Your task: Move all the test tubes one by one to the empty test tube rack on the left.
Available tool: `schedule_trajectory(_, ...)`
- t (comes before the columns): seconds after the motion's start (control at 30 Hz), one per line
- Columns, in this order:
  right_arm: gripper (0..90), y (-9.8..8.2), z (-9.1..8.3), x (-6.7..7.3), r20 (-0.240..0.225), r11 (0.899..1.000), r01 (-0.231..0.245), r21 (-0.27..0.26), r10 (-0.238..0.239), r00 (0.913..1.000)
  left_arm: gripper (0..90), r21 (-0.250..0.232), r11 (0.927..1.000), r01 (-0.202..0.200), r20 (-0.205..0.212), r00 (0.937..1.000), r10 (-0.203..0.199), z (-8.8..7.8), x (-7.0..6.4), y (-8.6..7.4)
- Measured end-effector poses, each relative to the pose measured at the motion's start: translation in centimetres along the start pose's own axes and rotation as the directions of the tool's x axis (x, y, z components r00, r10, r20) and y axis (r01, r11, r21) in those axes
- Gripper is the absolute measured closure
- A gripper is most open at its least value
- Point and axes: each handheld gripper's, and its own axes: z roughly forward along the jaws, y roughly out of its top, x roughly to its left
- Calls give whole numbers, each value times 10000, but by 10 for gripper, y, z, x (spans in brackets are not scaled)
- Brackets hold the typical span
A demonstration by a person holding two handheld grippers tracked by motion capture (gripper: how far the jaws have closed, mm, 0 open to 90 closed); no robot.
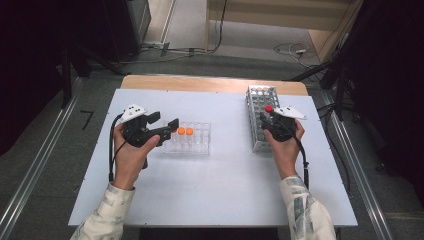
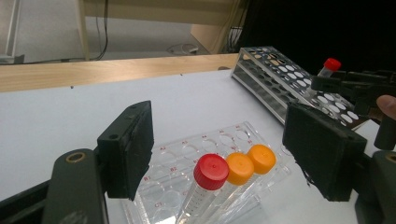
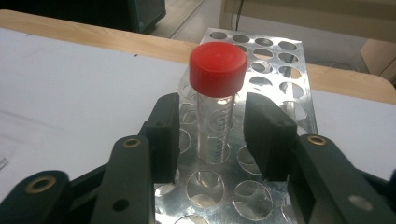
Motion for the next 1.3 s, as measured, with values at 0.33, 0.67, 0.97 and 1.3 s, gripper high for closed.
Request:
schedule_trajectory(0.33,708,2,1,1,-4,9999,78,81,-78,10000,242,1,10000,-32,6,10000,32,1,-2,0)
schedule_trajectory(0.67,708,26,-25,-5,-314,9969,-93,-782,69,9995,238,-69,10000,-28,-36,10000,28,0,-3,0)
schedule_trajectory(0.97,708,37,-51,-1,-741,9927,9,-1204,-99,9972,239,-132,9999,-101,13,9999,102,-1,-6,1)
schedule_trajectory(1.3,709,29,-70,21,-1714,9911,297,-1297,-519,9838,240,-161,9997,-174,104,9998,176,-2,-10,1)
